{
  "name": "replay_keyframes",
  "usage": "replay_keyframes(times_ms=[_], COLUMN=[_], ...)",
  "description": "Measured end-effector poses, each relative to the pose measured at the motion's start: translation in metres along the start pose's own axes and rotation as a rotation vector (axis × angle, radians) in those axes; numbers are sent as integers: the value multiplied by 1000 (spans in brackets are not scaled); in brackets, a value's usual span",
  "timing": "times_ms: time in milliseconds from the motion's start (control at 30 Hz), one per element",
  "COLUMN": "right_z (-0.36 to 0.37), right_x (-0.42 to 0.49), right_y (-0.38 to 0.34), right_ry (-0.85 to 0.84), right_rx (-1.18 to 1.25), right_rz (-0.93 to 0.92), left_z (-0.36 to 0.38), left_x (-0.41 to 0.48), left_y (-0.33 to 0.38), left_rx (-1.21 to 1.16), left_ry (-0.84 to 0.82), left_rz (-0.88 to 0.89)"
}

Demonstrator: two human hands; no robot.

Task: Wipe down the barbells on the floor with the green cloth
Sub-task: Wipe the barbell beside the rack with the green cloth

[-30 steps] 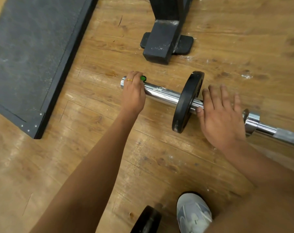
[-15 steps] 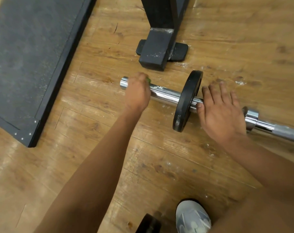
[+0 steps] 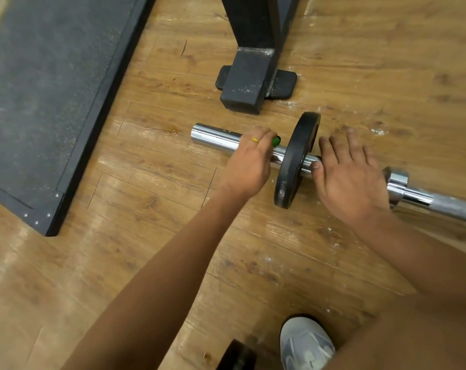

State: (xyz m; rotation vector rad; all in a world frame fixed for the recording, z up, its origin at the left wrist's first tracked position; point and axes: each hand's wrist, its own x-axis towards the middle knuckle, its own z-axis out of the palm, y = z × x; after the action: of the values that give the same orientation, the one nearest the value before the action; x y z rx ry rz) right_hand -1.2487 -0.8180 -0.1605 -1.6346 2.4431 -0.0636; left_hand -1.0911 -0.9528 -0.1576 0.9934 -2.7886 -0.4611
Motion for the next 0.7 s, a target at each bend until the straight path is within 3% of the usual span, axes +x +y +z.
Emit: replay_keyframes(times_ms=[67, 200, 400, 567, 700], right_z=[1, -1, -1, -1, 1], right_x=[-2, -2, -4, -9, -11], right_y=[-1, -1, -3, -5, -6], right_ry=[4, -2, 2, -8, -1], right_rx=[2, 11, 5, 2, 3], right_rz=[-1, -5, 8, -3, -1], left_z=[-5, -10, 8, -19, -28], left_x=[0, 7, -10, 7, 6], left_y=[-15, -30, 15, -41, -74], left_rx=[28, 2, -4, 121, 153], left_ry=[20, 199, 55, 142, 183], left_rz=[-65, -390, -4, -307, -403])
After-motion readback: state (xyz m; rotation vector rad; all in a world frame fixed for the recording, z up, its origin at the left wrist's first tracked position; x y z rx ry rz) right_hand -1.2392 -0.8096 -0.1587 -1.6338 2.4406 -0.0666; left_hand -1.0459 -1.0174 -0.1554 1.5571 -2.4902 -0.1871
